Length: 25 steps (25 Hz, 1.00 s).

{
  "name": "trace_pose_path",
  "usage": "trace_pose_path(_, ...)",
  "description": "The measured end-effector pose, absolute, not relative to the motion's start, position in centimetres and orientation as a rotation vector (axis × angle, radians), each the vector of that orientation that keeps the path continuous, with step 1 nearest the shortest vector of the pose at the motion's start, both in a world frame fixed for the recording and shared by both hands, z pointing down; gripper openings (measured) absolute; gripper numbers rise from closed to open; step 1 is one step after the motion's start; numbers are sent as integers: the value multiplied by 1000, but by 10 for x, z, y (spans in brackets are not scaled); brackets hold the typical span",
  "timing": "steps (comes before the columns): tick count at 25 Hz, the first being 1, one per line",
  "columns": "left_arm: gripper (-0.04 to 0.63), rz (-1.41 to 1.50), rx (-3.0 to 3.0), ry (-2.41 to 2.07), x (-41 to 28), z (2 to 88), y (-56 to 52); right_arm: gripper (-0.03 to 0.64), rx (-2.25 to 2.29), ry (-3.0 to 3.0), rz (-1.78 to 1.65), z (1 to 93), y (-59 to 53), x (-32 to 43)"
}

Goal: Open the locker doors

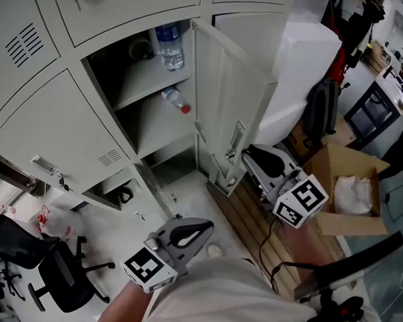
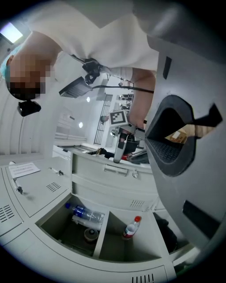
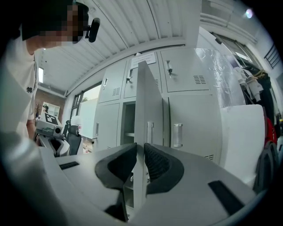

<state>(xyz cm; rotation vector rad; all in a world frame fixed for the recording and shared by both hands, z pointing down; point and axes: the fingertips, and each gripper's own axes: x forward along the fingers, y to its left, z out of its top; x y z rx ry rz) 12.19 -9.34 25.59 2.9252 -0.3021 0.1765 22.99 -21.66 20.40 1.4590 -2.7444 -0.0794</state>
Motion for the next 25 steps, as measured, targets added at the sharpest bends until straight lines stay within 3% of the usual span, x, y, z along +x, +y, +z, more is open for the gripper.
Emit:
trace_pose_path(16,11,162,2911,-358,181,263,-106,57,1446,-2794,-57,204,-244,319)
trace_pose_path(25,11,180,2883,-446,196,268,-109,54,1385,-2843,-60,204,-250,329)
